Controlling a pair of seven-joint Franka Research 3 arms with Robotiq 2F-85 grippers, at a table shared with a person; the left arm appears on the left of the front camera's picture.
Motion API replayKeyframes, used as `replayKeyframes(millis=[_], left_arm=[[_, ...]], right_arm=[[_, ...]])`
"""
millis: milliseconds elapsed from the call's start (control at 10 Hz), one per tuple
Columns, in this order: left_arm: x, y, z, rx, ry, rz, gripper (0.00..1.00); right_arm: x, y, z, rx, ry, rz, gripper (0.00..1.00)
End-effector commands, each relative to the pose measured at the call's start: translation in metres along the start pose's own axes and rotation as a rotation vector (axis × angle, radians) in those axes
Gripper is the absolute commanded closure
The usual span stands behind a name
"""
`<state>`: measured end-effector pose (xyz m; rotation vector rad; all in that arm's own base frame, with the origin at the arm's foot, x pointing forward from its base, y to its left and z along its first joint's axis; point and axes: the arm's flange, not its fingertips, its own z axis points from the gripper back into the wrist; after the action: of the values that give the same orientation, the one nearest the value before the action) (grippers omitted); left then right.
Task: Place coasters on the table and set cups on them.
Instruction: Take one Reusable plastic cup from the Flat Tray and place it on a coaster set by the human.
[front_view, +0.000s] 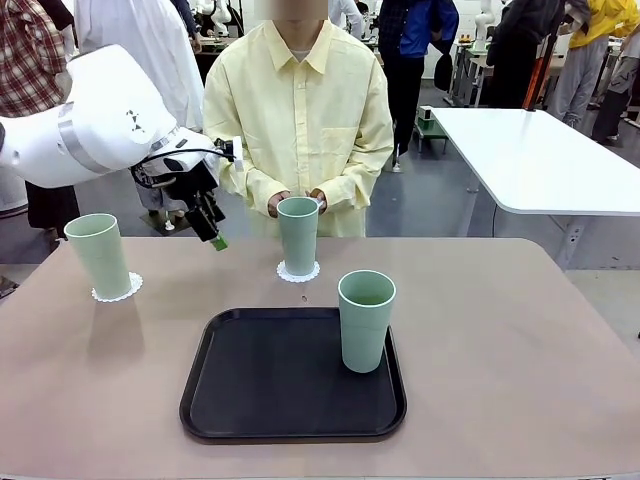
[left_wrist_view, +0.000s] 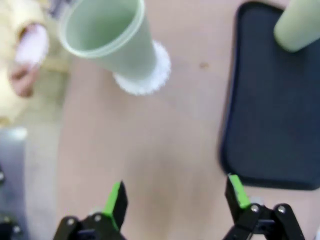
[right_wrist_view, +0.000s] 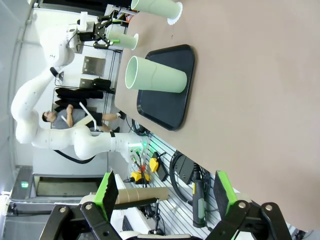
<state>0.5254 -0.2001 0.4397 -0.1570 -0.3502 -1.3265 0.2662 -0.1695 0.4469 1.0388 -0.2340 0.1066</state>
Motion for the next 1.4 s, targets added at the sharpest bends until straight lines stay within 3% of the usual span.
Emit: replayKeyframes(millis=[0, 200, 1200, 1300], left_arm=[[0.017, -0.02, 0.01, -0.06, 0.04, 0.021, 0.0], [0.027, -0.028, 0.016, -0.006, 0.025, 0.042, 0.0], [0.018, -0.025, 0.009, -0.044, 0.04, 0.041, 0.0], [0.03, -0.056, 0.036, 0.122, 0.059, 0.229, 0.0]], right_arm=[[0.002, 0.0, 0.0, 0.021, -0.014, 0.013, 0.0], [0.002, 0.0, 0.0, 0.021, -0.014, 0.013, 0.0], [0.002, 0.0, 0.0, 0.021, -0.014, 0.013, 0.0], [0.002, 0.0, 0.0, 0.021, -0.014, 0.013, 0.0]])
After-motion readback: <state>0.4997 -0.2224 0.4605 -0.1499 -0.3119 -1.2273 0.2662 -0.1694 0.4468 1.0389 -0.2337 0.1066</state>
